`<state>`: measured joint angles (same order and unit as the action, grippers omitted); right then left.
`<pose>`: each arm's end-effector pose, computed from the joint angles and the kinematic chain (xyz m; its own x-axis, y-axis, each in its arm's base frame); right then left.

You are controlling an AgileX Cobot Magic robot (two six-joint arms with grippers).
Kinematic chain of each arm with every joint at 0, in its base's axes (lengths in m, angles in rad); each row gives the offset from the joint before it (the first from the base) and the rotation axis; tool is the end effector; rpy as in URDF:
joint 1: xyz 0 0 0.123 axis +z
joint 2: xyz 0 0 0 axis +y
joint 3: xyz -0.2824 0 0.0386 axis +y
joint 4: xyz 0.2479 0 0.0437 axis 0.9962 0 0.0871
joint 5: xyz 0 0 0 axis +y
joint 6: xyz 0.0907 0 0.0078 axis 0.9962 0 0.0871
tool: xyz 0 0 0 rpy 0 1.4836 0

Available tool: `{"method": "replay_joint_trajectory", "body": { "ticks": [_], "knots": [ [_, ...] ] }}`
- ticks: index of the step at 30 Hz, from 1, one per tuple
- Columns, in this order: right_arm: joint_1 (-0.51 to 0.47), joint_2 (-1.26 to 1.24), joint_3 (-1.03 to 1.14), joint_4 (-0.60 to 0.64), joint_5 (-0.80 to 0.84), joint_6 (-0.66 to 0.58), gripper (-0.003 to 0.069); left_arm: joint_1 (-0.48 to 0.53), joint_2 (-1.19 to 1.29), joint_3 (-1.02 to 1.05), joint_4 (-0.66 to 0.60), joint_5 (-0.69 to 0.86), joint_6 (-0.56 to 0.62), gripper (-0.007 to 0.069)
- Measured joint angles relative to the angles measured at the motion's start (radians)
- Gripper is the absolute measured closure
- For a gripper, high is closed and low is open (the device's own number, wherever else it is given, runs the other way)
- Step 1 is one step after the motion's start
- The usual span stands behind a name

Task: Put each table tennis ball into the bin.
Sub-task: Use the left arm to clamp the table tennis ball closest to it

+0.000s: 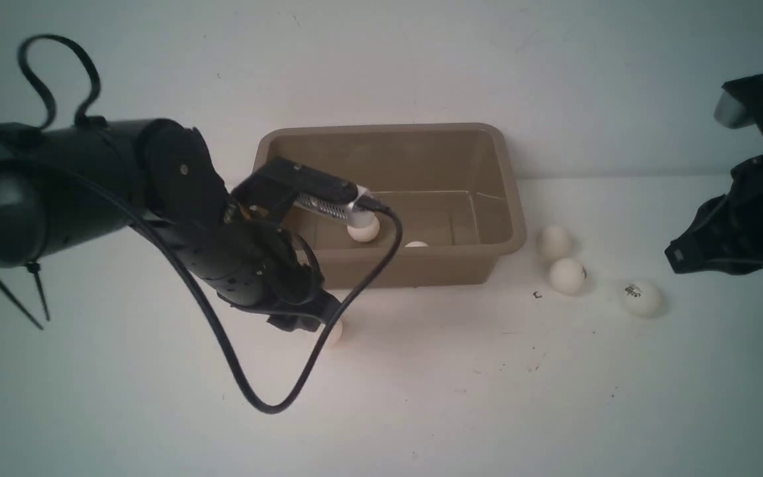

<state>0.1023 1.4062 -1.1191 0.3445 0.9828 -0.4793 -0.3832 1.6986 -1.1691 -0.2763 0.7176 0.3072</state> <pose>0.2731 0.0538 0.2997 -0.8147 -0.3529 -0.4601 -0.4566 0.8795 0.1339 0.3162 -0.1451 0.2292 -0.7969 0.4237 -0.4307 0.5166 0.8475 -0.1220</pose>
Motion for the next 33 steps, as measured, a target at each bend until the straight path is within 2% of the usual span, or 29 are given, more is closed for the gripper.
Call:
{"method": "replay_joint_trajectory", "body": {
  "ticks": [1,5,9,29,33],
  "knots": [
    [0.0,0.0,0.0,0.0,0.0,0.0,0.066,0.0,0.0,0.0,-0.002,-0.002,0.005,0.0302],
    [0.0,0.0,0.0,0.0,0.001,0.0,0.0659,-0.001,0.062,0.0,-0.059,-0.039,0.085,0.0198],
    [0.0,0.0,0.0,0.0,0.009,0.0,0.0659,-0.004,0.113,0.0,-0.077,-0.104,0.103,0.0111],
    [0.0,0.0,0.0,0.0,0.013,0.0,0.0659,-0.004,0.24,-0.001,-0.079,-0.284,0.135,0.01],
    [0.0,0.0,0.0,0.0,0.014,0.0,0.0659,-0.004,0.265,-0.001,-0.079,-0.286,0.135,0.0116]
  ]
}}
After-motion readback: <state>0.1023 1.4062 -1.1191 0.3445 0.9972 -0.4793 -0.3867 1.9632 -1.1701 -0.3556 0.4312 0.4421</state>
